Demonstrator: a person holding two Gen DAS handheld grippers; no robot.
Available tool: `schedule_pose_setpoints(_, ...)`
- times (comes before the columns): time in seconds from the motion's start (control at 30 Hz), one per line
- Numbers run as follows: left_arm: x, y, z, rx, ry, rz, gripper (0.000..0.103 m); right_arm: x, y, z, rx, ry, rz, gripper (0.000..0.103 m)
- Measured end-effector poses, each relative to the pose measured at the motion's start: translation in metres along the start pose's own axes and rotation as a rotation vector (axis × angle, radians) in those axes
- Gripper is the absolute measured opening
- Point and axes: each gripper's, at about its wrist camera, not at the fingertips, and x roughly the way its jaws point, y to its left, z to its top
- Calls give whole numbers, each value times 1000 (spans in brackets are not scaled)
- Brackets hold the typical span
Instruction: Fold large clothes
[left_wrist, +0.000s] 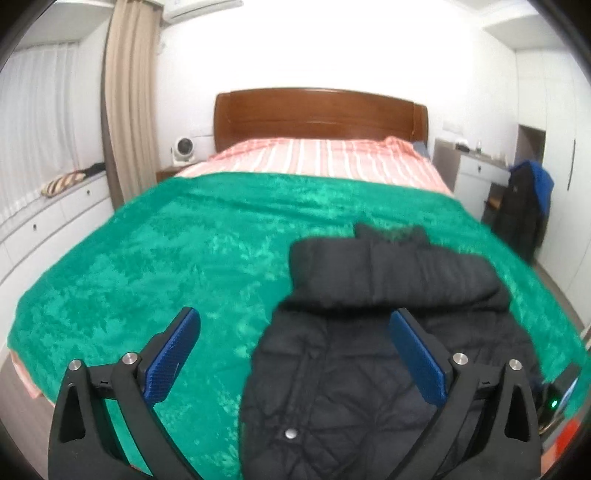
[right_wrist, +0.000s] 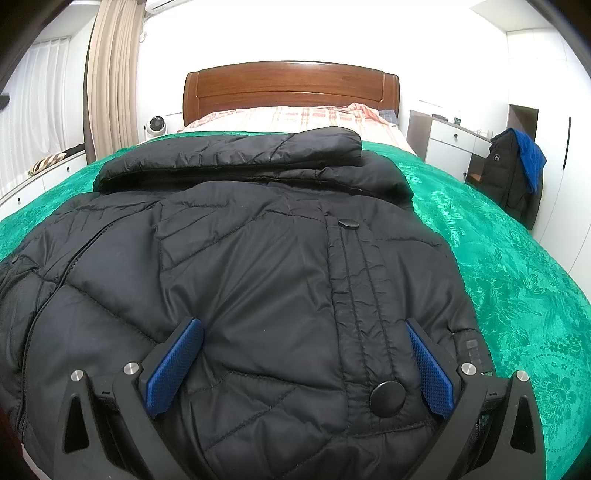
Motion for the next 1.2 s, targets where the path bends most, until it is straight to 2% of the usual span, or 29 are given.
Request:
schedule_pose_setpoints(0.1,8,-2,-3,-9,15,-5,103,0,0,0,0,0,0,103)
schedule_pose_setpoints(0.33,48,-21,-50,7,153,-19,103,0,0,0,0,-1,0,103)
schedule_pose_setpoints(0.43,53,-25,-59,11,182,-27,103,0,0,0,0,0,0,103)
schedule_pose_setpoints(0.63,56,-25,-63,4,190,-20,103,0,0,0,0,0,0,103)
schedule_pose_setpoints(0.93,69,-19,-78,-23,243,18,103,0,0,0,-1,0,0,103)
schedule_pose_setpoints(1.2,71,-19,-80,-23,250,34,103,0,0,0,-1,0,0,103)
